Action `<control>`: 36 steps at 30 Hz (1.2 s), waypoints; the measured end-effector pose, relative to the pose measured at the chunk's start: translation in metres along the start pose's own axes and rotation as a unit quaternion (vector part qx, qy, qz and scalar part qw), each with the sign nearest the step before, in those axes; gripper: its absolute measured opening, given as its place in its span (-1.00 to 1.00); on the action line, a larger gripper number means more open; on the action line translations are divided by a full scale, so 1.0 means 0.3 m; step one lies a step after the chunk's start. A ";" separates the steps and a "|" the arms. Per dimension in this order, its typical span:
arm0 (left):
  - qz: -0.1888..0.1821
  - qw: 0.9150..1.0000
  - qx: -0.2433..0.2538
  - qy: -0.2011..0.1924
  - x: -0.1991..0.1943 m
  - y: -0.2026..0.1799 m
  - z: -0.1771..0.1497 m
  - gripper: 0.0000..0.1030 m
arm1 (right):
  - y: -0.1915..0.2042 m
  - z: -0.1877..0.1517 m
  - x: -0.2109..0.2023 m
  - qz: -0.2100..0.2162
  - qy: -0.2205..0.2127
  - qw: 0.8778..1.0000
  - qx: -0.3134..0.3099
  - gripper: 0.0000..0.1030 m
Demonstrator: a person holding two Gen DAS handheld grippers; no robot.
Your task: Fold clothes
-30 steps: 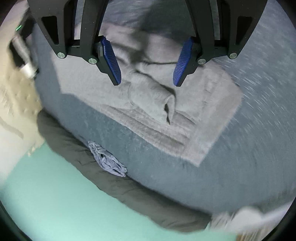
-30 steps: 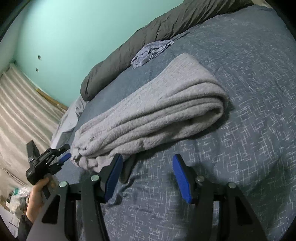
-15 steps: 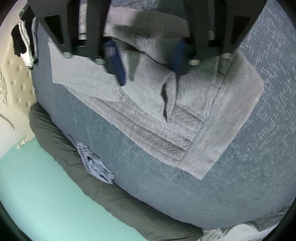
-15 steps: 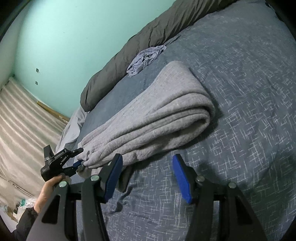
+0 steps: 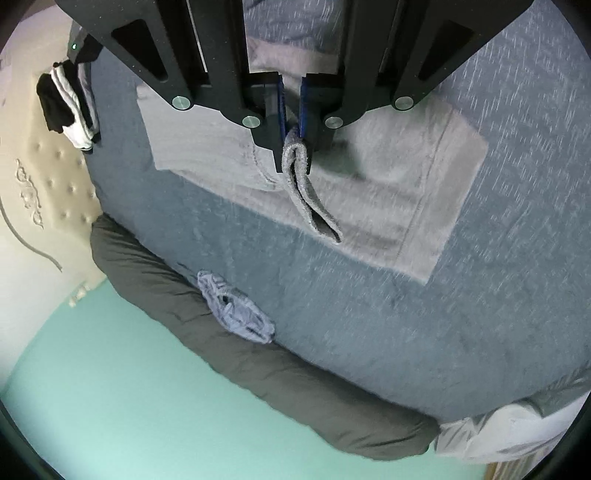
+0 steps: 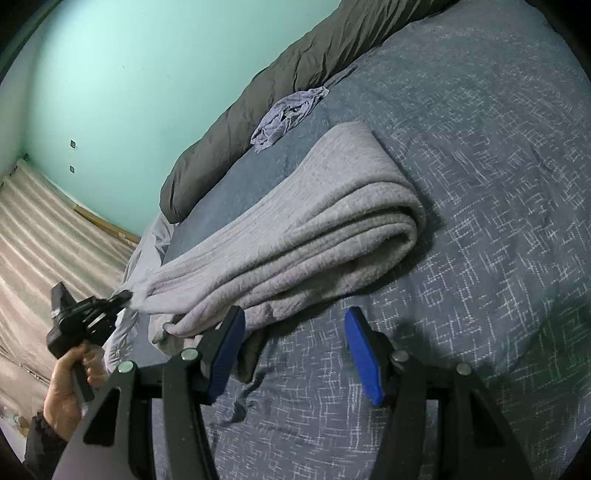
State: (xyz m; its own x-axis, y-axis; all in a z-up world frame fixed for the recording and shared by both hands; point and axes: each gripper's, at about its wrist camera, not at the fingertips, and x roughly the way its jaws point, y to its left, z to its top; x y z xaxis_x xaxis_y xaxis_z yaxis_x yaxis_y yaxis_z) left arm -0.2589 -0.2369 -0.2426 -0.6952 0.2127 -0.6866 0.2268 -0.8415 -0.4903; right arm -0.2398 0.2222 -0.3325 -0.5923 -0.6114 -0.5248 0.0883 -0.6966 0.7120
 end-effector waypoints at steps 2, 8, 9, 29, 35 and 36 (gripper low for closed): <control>0.015 1.000 -0.010 0.009 0.026 0.040 -0.019 -0.90 | -0.002 -0.002 0.002 0.001 0.002 1.000 0.003 0.11; 0.035 0.997 -0.056 0.028 0.105 0.163 -0.089 -0.77 | 0.008 -0.001 0.000 0.005 0.002 1.000 0.000 0.11; 0.041 0.997 -0.064 0.027 0.110 0.174 -0.096 -0.71 | 0.009 -0.001 -0.001 0.005 0.001 1.000 -0.001 0.11; 0.019 0.993 -0.110 0.036 0.115 0.194 -0.173 0.18 | 0.011 -0.004 -0.003 0.008 0.003 1.000 0.003 0.11; 0.009 0.992 -0.120 0.038 0.153 0.199 -0.151 0.18 | 0.020 0.002 -0.010 0.003 -0.002 1.000 -0.007 0.11; 0.008 0.992 -0.125 0.035 0.159 0.204 -0.147 0.18 | 0.023 0.003 -0.012 0.003 -0.003 1.000 -0.011 0.11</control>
State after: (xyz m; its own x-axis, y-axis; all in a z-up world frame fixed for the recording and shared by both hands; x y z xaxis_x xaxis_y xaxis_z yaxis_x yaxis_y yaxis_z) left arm -0.2480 -0.2565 -0.3290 -0.6431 0.2418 -0.7266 0.4052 -0.6978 -0.5907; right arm -0.2377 0.2199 -0.3254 -0.5965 -0.6128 -0.5184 0.1083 -0.7014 0.7045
